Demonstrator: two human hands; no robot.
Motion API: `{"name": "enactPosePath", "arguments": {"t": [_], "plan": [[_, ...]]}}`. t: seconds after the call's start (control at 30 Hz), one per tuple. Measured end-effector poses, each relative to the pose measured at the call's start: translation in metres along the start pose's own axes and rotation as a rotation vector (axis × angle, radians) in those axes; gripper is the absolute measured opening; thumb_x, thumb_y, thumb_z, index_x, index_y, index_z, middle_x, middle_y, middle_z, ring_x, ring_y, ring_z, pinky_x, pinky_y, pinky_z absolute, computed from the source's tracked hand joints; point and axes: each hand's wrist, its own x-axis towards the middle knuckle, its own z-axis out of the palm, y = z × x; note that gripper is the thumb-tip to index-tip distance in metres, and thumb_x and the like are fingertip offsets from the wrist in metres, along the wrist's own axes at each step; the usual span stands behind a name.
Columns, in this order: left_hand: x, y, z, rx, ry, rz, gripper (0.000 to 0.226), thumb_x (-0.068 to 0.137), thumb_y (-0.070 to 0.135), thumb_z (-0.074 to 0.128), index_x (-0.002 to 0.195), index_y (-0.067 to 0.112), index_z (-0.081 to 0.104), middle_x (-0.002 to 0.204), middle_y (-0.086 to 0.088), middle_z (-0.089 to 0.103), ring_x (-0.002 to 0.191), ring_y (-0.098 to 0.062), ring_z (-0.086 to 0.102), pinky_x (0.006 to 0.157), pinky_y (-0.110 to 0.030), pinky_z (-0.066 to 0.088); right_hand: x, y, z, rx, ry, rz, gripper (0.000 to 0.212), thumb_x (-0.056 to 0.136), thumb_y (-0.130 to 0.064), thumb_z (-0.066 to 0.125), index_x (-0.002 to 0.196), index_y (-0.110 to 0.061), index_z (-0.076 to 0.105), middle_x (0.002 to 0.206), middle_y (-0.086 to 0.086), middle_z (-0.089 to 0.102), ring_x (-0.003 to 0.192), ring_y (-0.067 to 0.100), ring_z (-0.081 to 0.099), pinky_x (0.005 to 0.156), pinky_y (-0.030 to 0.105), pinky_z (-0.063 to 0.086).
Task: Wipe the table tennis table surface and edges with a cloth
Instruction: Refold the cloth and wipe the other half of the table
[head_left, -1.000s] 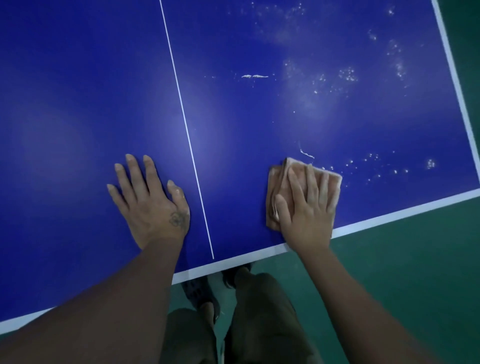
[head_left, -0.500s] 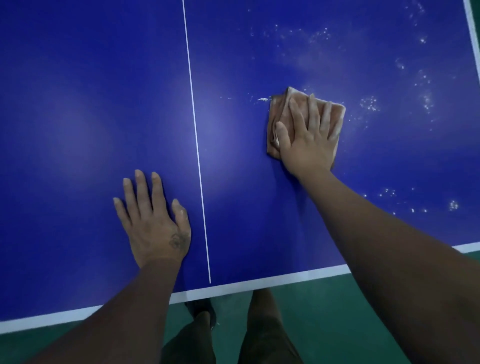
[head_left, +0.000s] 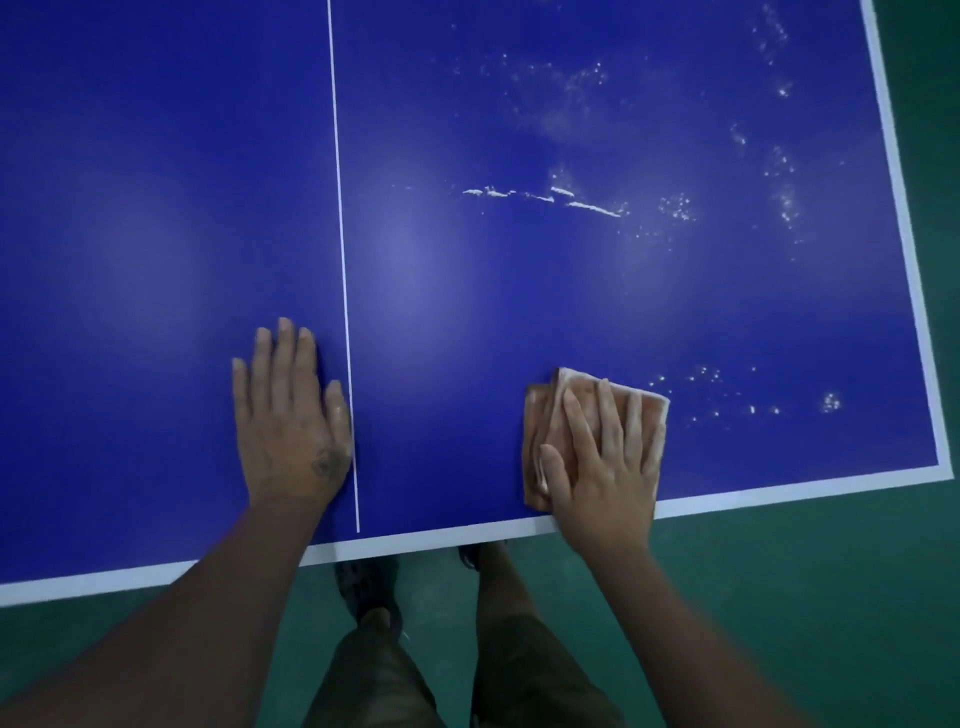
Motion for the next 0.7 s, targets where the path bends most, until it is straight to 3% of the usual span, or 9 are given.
{"name": "enactPosePath", "arguments": {"t": [0.1,0.23,0.53,0.7], "plan": [[-0.013,0.057,0.009,-0.066,-0.004,0.028,0.060,0.116,0.034,0.036,0.168,0.004,0.035,0.179,-0.013,0.028,0.169,-0.031,0.017,0.137,-0.058,0.015,0.019,0.025,-0.005,-0.005,-0.001,-0.036,0.067,0.108,-0.062,0.036,0.169,-0.035,0.031,0.180,0.000,0.016,0.167,0.033,0.007,0.130,0.068,0.012],[-0.032,0.114,0.029,-0.006,-0.120,-0.079,0.069,0.115,0.047,0.029,0.174,0.013,0.021,0.184,-0.006,0.010,0.171,-0.028,0.001,0.137,-0.056,0.010,0.083,0.037,-0.012,-0.008,0.041,-0.051,0.065,0.109,-0.061,0.037,0.168,-0.034,0.034,0.179,0.001,0.020,0.167,0.033,0.011,0.131,0.066,0.011],[-0.038,0.114,0.040,0.015,-0.111,-0.111,0.073,0.112,0.051,0.035,0.175,0.016,0.021,0.184,-0.001,0.009,0.171,-0.025,0.002,0.138,-0.054,0.008,0.215,0.036,-0.028,0.085,0.004,0.012,0.065,0.109,-0.065,0.029,0.169,-0.042,0.024,0.181,-0.006,0.009,0.168,0.027,-0.001,0.132,0.062,0.000],[-0.039,0.113,0.041,0.005,-0.123,-0.120,0.073,0.111,0.049,0.036,0.175,0.016,0.020,0.185,0.000,0.008,0.171,-0.025,0.002,0.138,-0.054,0.008,0.195,0.036,-0.026,0.067,0.037,-0.053,0.064,0.111,-0.062,0.030,0.170,-0.038,0.026,0.181,-0.003,0.012,0.168,0.030,0.003,0.131,0.064,0.005]]}}
